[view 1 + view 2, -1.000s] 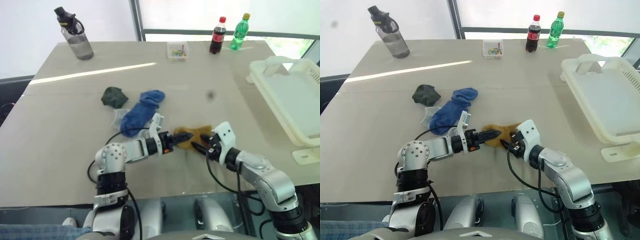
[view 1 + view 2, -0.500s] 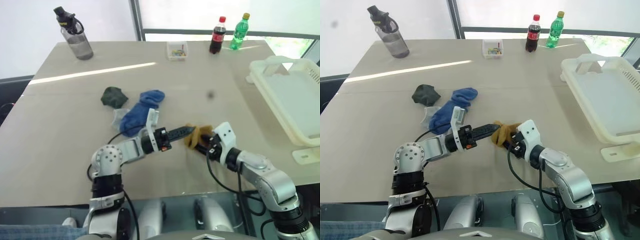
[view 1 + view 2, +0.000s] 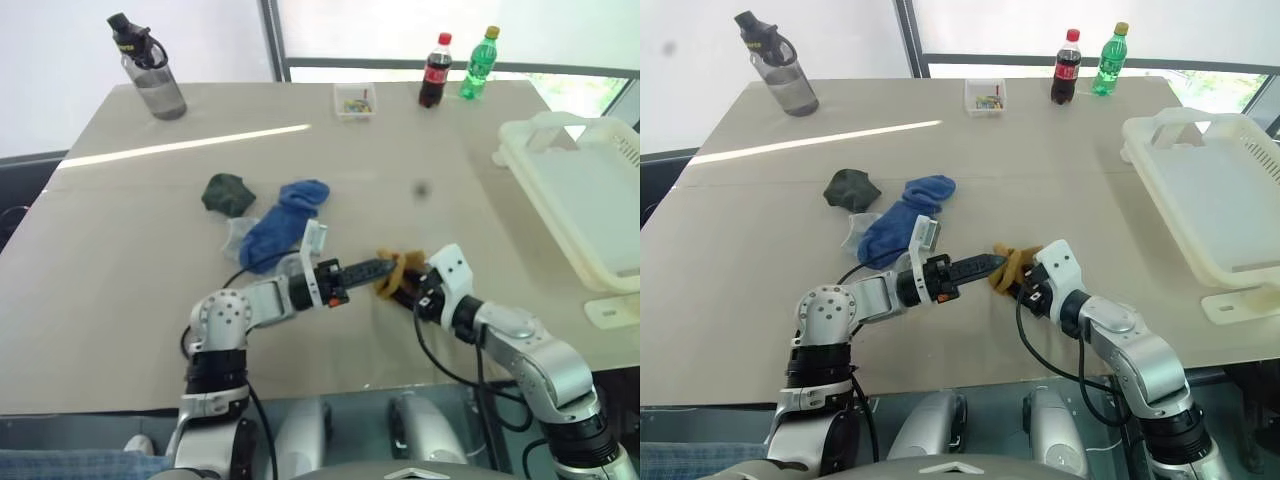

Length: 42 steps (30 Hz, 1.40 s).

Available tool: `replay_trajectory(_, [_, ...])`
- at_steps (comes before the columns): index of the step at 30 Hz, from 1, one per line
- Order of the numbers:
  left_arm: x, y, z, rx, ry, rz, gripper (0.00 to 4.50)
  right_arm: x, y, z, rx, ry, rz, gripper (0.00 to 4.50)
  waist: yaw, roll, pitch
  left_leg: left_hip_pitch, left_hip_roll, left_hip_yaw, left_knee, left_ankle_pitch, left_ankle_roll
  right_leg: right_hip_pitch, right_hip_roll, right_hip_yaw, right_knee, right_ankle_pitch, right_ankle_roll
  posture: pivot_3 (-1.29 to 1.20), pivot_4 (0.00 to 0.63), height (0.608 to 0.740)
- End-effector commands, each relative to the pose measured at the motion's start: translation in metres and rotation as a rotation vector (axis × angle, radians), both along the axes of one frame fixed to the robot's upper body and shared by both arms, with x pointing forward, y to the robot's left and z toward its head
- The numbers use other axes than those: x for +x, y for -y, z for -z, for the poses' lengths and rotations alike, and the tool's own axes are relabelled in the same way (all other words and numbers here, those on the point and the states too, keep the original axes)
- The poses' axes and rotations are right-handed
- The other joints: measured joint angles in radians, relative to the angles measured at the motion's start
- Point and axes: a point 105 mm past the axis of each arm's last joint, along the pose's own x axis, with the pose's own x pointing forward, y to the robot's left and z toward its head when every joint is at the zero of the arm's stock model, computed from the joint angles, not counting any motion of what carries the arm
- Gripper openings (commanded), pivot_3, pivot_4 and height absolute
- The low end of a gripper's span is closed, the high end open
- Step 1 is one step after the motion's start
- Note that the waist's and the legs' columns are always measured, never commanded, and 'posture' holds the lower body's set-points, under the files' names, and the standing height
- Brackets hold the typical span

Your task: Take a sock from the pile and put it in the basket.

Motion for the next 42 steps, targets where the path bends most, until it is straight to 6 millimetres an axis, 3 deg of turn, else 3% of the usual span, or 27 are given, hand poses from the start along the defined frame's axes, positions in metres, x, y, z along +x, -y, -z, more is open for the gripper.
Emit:
replay_trajectory(1, [-0.003, 0.001, -0.012, -0.051, 0.056, 0.031, 3.05, -0.002, -0.001, -0.013, 0.008, 0.053, -0.003, 2.44, 0.0, 0.0, 0.0, 0.0, 0.0, 0.0, 0.0, 0.0, 0.0, 0.0, 0.0, 0.0, 0.0, 0.0, 0.0, 0.0, 0.15, 0.74])
replay_trajectory(18, [-0.009, -0.001, -0.034, -0.16, 0.137, 0.077, 3.05, 0.0, -0.001, -0.015, 0.001, 0.061, -0.003, 2.44, 0.0, 0.0, 0.0, 0.0, 0.0, 0.0, 0.0, 0.0, 0.0, 0.0, 0.0, 0.0, 0.0, 0.0, 0.0, 0.0, 0.15, 0.74])
replay_trajectory(22, [-0.008, 0.006, -0.029, -0.138, 0.13, 0.083, 3.05, 0.001, -0.002, -0.017, -0.004, 0.072, -0.004, 2.44, 0.0, 0.0, 0.0, 0.0, 0.0, 0.0, 0.0, 0.0, 0.0, 0.0, 0.0, 0.0, 0.0, 0.0, 0.0, 0.0, 0.15, 0.74])
replay_trajectory(28, [-0.005, 0.017, -0.023, -0.129, 0.115, 0.094, 3.05, 0.002, 0.007, -0.036, 0.022, 0.109, 0.004, 2.44, 0.001, 0.0, 0.0, -0.001, 0.0, 0.0, 0.0, 0.0, 0.0, 0.0, 0.0, 0.0, 0.0, 0.0, 0.0, 0.0, 0.15, 0.74])
replay_trajectory(34, [-0.002, 0.017, -0.022, -0.125, 0.111, 0.095, 3.05, -0.009, 0.019, -0.061, 0.023, 0.117, -0.068, 2.44, 0.001, 0.0, 0.001, -0.001, 0.0, 0.0, 0.0, 0.0, 0.0, 0.0, 0.0, 0.0, 0.0, 0.0, 0.0, 0.0, 0.15, 0.74])
replay_trajectory(42, [0.003, 0.018, -0.02, -0.12, 0.11, 0.085, 3.05, -0.019, 0.027, -0.06, -0.009, 0.073, -0.11, 2.44, 0.001, 0.0, 0.001, -0.001, 0.0, 0.0, 0.0, 0.0, 0.0, 0.0, 0.0, 0.0, 0.0, 0.0, 0.0, 0.0, 0.15, 0.74])
